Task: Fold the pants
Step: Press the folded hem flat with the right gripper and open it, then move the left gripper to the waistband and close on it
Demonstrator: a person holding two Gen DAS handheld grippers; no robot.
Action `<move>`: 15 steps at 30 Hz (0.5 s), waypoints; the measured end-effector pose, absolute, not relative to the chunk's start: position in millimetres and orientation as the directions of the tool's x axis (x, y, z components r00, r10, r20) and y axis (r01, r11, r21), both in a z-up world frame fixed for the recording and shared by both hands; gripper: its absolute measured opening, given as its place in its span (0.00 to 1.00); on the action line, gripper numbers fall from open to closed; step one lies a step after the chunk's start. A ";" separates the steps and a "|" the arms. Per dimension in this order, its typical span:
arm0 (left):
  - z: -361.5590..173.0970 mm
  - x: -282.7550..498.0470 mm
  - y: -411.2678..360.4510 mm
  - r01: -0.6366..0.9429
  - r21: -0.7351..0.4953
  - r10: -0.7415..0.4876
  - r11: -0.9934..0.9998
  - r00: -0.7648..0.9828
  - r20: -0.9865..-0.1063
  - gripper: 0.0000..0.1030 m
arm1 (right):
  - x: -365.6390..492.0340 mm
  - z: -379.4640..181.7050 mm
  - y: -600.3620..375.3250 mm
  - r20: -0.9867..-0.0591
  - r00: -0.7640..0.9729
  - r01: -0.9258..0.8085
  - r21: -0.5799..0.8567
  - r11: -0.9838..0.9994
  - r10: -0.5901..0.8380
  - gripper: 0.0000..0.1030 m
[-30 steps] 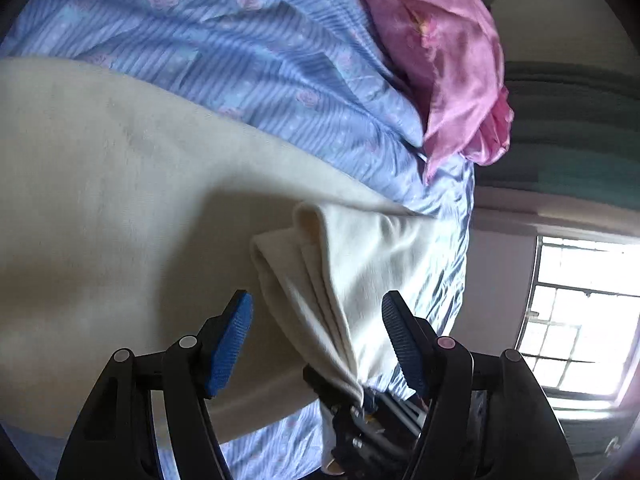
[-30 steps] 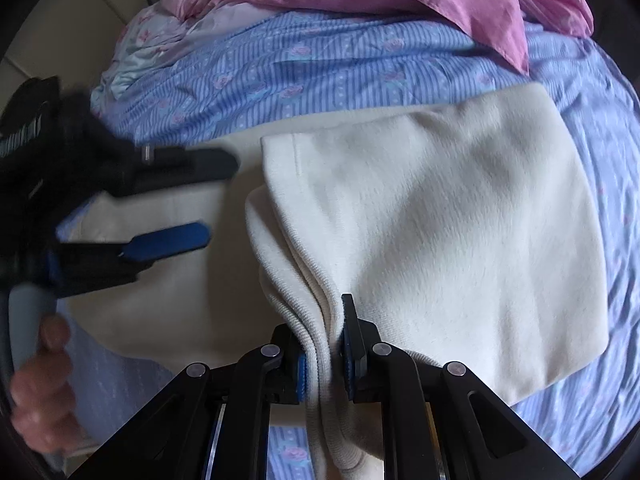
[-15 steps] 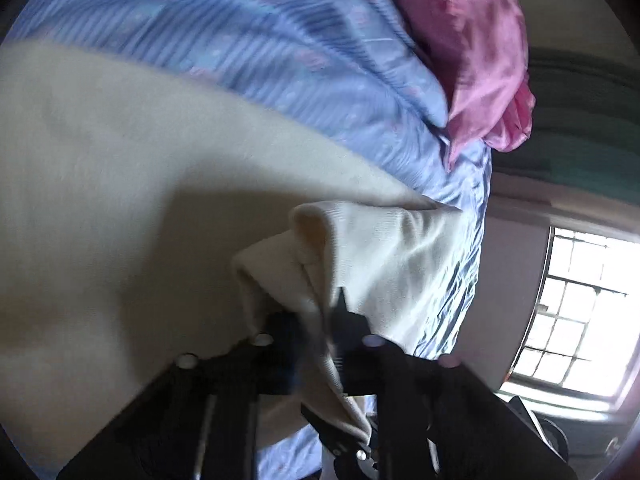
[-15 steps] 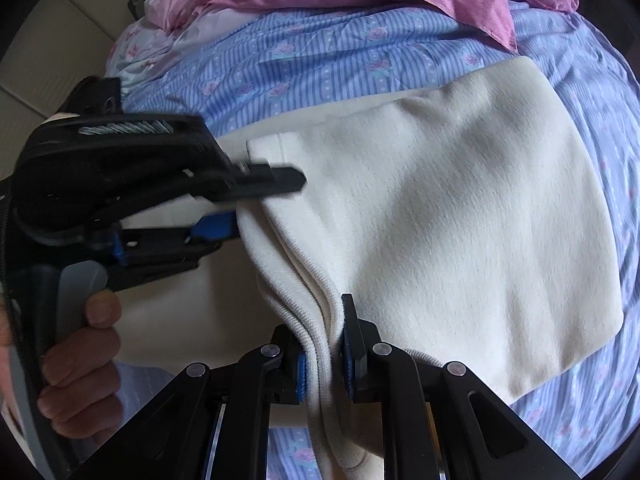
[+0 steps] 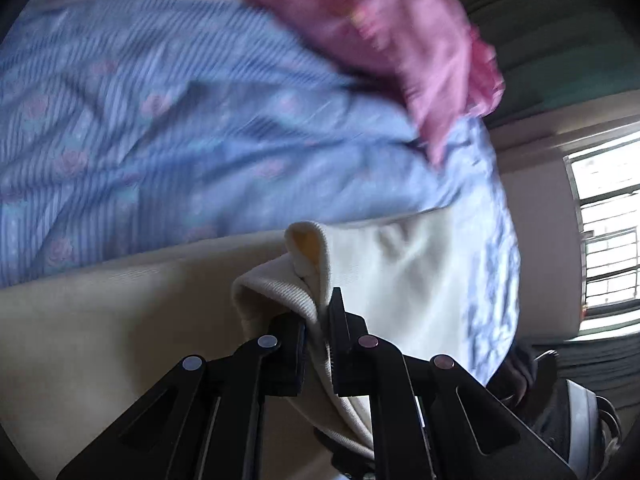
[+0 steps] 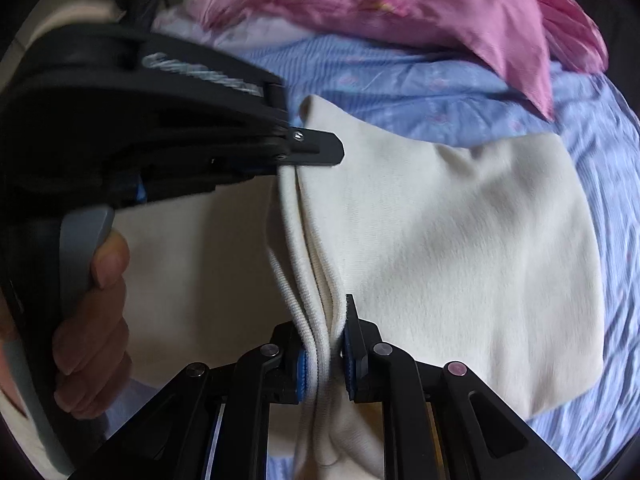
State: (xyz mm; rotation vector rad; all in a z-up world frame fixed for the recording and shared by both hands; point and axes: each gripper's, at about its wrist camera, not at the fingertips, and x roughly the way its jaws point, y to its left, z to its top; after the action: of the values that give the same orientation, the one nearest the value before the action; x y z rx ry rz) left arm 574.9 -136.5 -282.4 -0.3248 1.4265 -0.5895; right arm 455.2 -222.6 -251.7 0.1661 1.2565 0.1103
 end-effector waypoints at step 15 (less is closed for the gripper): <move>-261.0 551.9 -61.5 0.081 -0.456 -0.463 0.886 0.182 -0.868 0.36 | 427.7 -303.8 -198.8 -0.855 0.078 0.054 0.517 0.855 0.512 0.44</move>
State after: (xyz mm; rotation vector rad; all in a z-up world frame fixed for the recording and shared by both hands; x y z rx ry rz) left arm 551.9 -61.5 -261.0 -0.3390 1.3391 -0.3944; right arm 427.7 -198.8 -303.8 0.4780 1.4672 0.3631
